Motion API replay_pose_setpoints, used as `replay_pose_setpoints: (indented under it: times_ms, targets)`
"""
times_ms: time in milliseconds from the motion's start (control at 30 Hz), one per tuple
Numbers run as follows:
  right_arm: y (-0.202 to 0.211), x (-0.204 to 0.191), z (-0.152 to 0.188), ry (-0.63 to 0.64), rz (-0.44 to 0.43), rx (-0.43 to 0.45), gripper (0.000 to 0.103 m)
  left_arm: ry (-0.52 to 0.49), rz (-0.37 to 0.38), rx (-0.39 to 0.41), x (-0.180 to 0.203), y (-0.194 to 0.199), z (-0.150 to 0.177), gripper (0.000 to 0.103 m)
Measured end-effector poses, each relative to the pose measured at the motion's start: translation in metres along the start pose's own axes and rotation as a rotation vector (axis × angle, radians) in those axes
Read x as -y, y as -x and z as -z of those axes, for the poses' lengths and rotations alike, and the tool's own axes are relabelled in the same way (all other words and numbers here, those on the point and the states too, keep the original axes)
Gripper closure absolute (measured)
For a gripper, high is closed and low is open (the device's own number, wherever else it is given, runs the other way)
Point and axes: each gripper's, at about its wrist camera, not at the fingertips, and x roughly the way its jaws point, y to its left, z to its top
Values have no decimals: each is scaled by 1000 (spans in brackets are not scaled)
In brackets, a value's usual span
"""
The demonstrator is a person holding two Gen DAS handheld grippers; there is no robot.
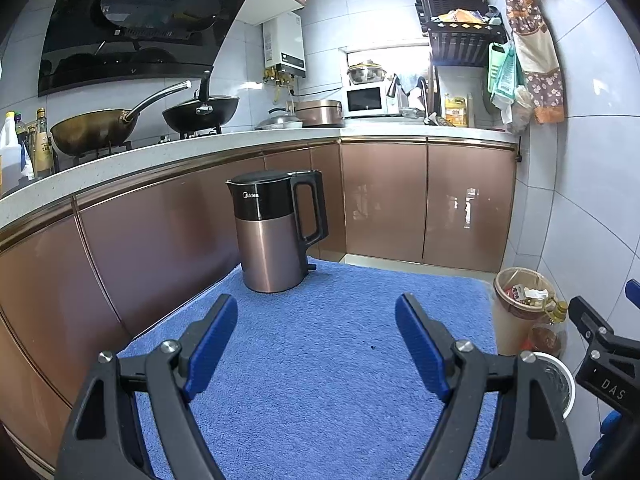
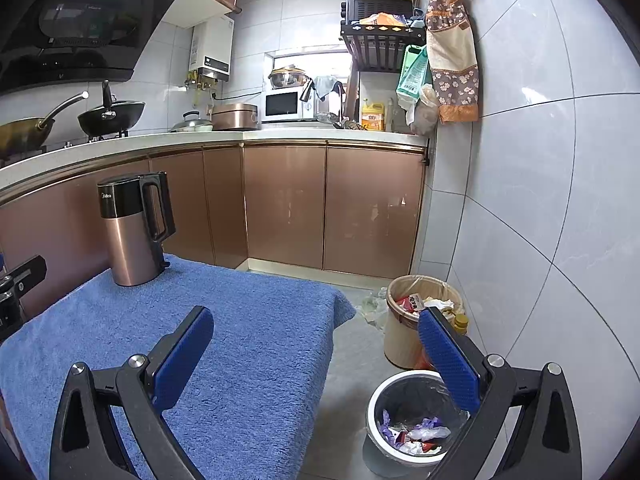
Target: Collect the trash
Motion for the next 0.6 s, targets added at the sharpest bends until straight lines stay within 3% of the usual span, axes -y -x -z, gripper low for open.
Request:
replay_pose_setpoints:
  times_ms: [600]
  targets:
    - [2,4,1,-1,7,2,0,-17,4,0,7,1,2,23]
